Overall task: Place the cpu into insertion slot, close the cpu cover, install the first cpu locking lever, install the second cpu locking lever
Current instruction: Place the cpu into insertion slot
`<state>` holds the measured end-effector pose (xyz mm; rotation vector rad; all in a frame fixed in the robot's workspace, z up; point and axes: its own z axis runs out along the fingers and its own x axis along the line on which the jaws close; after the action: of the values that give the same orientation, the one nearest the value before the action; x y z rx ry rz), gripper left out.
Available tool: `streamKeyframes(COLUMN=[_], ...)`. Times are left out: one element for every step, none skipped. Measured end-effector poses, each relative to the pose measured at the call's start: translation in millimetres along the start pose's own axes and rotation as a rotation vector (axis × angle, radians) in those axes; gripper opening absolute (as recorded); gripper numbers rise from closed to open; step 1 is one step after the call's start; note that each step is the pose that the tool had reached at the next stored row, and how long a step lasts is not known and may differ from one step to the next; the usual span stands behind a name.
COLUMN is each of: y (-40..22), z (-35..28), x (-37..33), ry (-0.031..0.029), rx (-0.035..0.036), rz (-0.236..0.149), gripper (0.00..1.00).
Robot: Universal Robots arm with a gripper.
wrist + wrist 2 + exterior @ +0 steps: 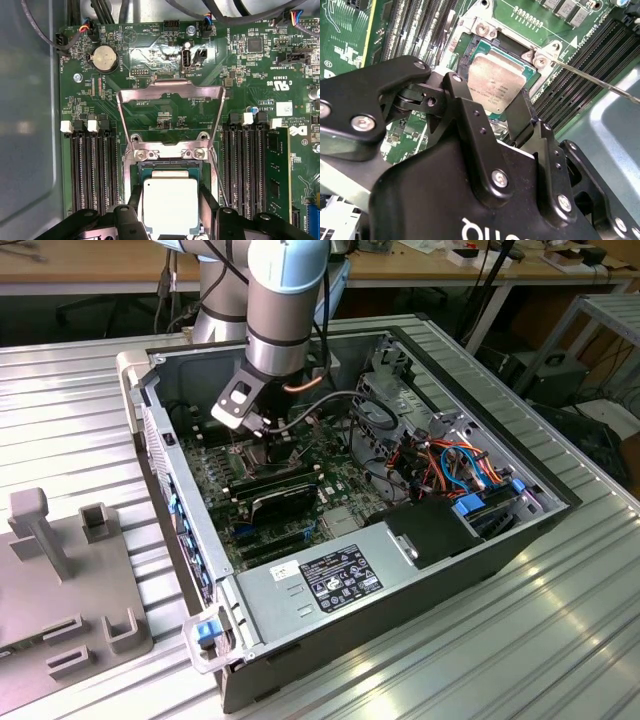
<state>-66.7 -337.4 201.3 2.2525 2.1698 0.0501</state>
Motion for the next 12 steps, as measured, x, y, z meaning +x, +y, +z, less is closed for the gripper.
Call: streamKeyframes(y=[0.0, 0.0, 0.0, 0.0, 0.1, 0.5, 0.8, 1.2, 2.0, 2.5, 2.5, 2.6], z=[0.2, 0.1, 0.2, 0.2, 0.2, 0.2, 0.3, 0.4, 0.5, 0.6, 0.6, 0.7], x=[-0.1, -0.5, -0.5, -0.6, -0.6, -0.6, -0.6, -0.6, -0.5, -0.5, -0.5, -0.5], ry=[0.0001, 0.0, 0.0006, 0.0006, 0.0006, 0.0005, 0.0005, 0.0005, 0.0005, 0.0004, 0.0004, 0.0004], rx=[-0.0001, -0.0001, -0.0001, -0.0001, -0.0001, 0.0001, 0.0001, 0.0, 0.0001, 0.0002, 0.0, 0.0], rz=[0.003, 0.004, 0.004, 0.004, 0.004, 0.004, 0.004, 0.004, 0.004, 0.004, 0.004, 0.004], gripper=[0.55, 0.55, 0.55, 0.55, 0.55, 0.55, 0.55, 0.55, 0.55, 0.55, 0.55, 0.55])
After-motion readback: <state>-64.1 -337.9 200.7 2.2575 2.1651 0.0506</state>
